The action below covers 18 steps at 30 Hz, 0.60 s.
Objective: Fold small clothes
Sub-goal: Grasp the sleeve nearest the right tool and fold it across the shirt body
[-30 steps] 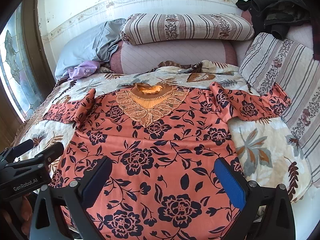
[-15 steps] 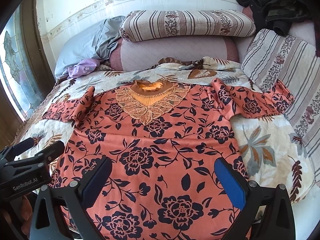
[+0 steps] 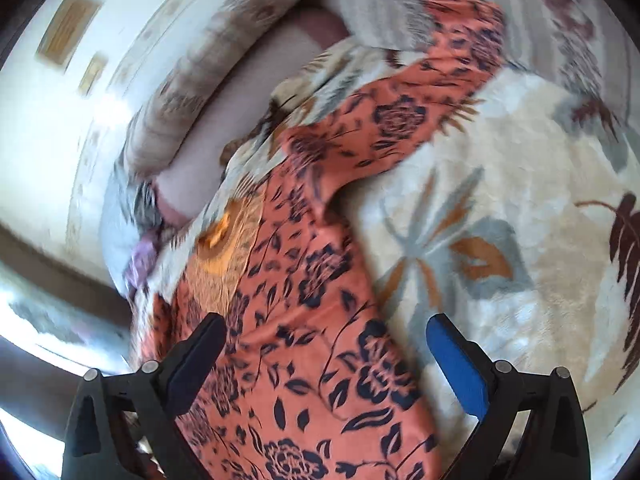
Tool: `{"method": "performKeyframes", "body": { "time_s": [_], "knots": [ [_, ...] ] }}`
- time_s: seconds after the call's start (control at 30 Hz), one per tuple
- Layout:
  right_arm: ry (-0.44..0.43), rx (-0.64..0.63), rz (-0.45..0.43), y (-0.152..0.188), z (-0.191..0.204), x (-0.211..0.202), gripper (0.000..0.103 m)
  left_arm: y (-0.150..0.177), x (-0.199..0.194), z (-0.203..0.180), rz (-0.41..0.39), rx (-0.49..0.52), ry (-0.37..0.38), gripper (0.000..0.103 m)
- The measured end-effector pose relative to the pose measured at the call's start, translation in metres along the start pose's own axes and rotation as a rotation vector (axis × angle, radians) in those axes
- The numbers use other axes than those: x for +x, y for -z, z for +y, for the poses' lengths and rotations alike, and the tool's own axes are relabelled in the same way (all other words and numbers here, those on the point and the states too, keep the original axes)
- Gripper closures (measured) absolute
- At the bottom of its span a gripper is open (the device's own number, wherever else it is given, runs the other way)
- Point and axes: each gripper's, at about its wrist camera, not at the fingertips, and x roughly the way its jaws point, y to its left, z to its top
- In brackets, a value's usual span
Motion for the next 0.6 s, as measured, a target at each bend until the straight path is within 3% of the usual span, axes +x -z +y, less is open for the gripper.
{"method": "performKeyframes", "body": {
  "time_s": [0.1, 0.23, 0.3, 0.43, 0.5, 0.6],
  "knots": [
    [-0.002, 0.139, -0.092, -0.041, -0.036, -0.007, 0.015, -0.012, 0.010, -0.032, -0.038, 0.062, 0.059, 0.000],
    [0.041, 0.210, -0.172, -0.096, -0.058, -0.001, 0.021, -0.020, 0.021, -0.073, -0.096, 0.178, 0.110, 0.000],
    [0.087, 0.216, -0.206, -0.127, -0.065, 0.009, 0.031, -0.018, 0.028, -0.090, -0.109, 0.234, 0.121, 0.000],
    [0.253, 0.130, -0.241, -0.179, -0.061, 0.037, 0.038, -0.008, 0.053, -0.102, -0.079, 0.303, 0.130, 0.000],
    [0.355, 0.057, -0.255, -0.199, -0.055, 0.053, 0.038, -0.004, 0.062, -0.096, -0.060, 0.273, 0.169, 0.000],
    [0.432, 0.011, -0.241, -0.220, -0.051, 0.078, 0.038, -0.005, 0.061, -0.090, -0.066, 0.241, 0.210, 0.000]
  ]
}}
